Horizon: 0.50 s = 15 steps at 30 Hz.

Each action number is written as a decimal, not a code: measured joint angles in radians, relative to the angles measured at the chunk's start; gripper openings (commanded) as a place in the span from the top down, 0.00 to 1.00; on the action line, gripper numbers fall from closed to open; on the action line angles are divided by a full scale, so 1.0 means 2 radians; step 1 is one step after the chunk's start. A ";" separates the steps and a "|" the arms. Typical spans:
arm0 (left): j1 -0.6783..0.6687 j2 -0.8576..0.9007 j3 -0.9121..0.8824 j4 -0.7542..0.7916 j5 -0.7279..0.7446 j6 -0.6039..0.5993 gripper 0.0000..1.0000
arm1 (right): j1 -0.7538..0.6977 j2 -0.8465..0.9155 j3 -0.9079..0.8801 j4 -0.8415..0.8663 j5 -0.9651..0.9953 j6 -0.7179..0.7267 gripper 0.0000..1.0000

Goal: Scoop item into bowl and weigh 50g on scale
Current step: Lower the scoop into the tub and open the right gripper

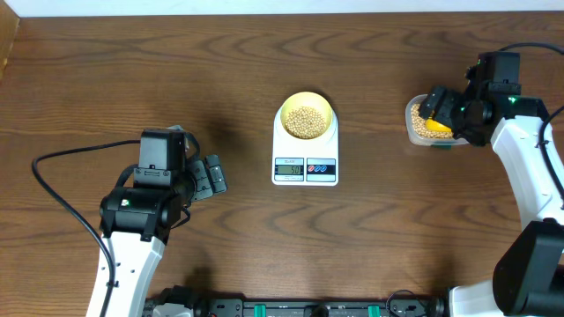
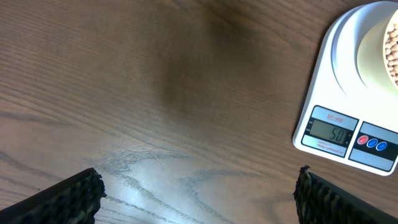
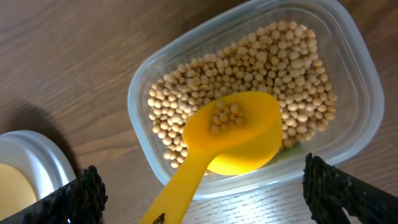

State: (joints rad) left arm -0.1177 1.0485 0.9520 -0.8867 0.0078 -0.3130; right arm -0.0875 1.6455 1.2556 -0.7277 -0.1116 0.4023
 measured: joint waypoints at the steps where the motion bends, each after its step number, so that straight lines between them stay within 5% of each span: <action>1: 0.000 0.000 0.000 0.000 0.000 0.000 0.00 | 0.000 0.000 0.000 -0.003 0.004 0.000 0.01; 15: 0.000 0.000 0.000 0.000 0.000 0.000 0.00 | 0.016 0.000 0.000 -0.003 0.077 -0.027 0.01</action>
State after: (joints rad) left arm -0.1177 1.0485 0.9520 -0.8867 0.0078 -0.3130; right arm -0.0547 1.6455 1.2556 -0.7334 0.0429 0.3473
